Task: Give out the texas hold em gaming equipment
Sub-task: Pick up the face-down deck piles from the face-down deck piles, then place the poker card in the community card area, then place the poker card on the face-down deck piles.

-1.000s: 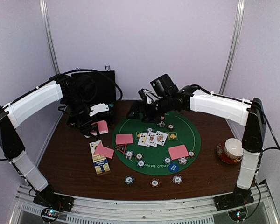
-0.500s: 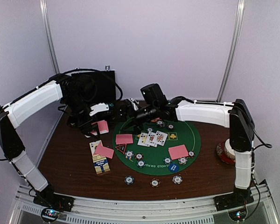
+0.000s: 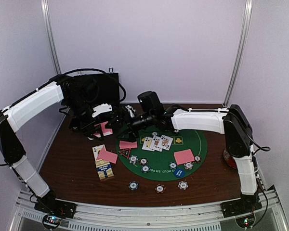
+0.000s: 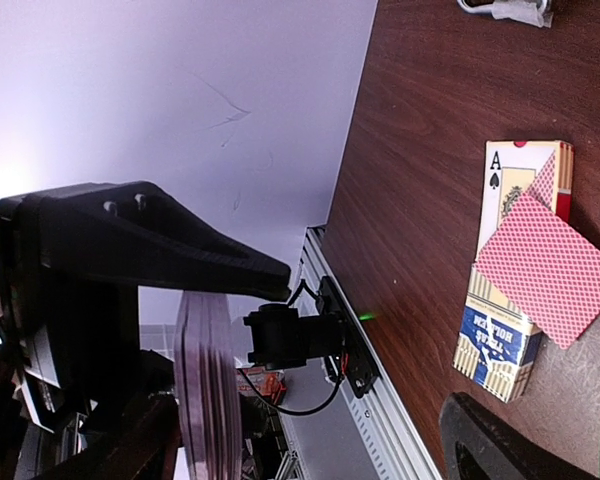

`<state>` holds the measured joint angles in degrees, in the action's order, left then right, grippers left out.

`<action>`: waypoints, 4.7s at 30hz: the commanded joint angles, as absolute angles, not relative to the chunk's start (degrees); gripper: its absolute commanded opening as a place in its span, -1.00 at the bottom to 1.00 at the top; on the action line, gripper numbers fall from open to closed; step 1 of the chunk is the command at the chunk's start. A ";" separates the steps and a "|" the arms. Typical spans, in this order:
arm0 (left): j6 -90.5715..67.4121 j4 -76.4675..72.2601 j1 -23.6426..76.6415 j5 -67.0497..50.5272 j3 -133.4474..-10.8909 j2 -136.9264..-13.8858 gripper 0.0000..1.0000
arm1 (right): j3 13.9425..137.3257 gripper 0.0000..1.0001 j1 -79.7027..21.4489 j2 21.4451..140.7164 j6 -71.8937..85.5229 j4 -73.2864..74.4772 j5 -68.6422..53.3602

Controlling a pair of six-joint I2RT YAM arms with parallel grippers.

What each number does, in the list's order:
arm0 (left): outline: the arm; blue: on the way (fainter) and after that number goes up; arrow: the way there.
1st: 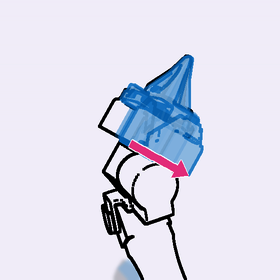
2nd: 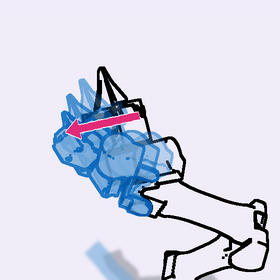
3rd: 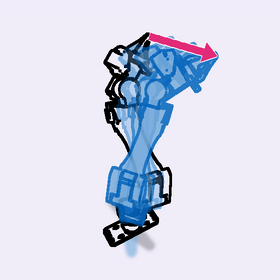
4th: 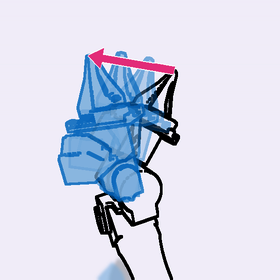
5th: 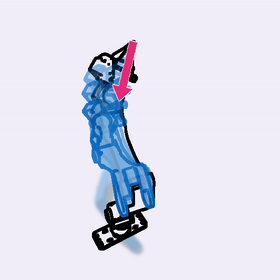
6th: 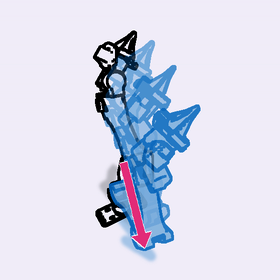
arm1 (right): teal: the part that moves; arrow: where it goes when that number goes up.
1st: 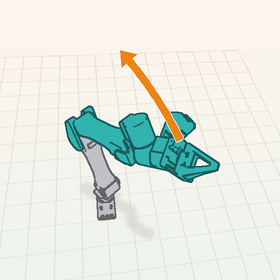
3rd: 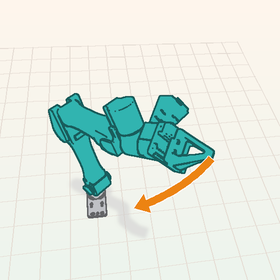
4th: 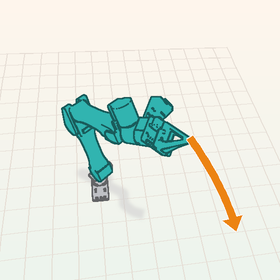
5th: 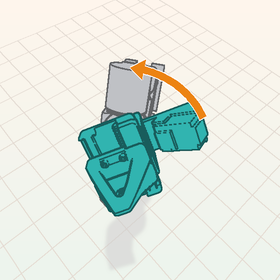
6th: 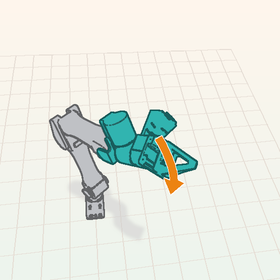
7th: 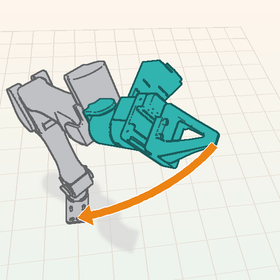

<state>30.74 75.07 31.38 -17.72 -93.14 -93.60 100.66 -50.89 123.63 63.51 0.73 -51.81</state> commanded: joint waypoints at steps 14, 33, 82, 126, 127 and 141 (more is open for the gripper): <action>30.80 74.47 31.52 -19.53 -94.09 -92.89 -0.98 | 106.78 0.73 -51.45 130.19 71.32 -9.79 -53.04; 30.79 74.27 31.50 -18.97 -93.51 -92.72 -0.98 | 98.69 0.17 -48.17 121.65 66.98 -6.30 -53.04; 31.16 73.19 31.49 -14.92 -93.46 -94.92 -1.00 | 79.05 -1.00 -25.11 104.68 51.03 8.61 -56.02; 31.54 74.83 31.46 -15.97 -94.66 -95.28 -1.00 | 85.08 0.08 -15.23 117.55 21.33 35.79 -33.54; 31.55 74.80 31.46 -16.04 -94.66 -95.33 -1.00 | 85.29 0.14 -15.47 116.99 21.09 36.42 -33.12; 31.47 75.00 31.46 -15.97 -95.48 -95.45 -1.00 | 93.58 0.99 -23.07 107.40 22.74 42.15 -24.66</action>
<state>30.79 75.11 31.59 -14.81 -93.47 -94.94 90.17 -19.97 111.79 21.32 40.66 -28.21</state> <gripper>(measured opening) 0.656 0.989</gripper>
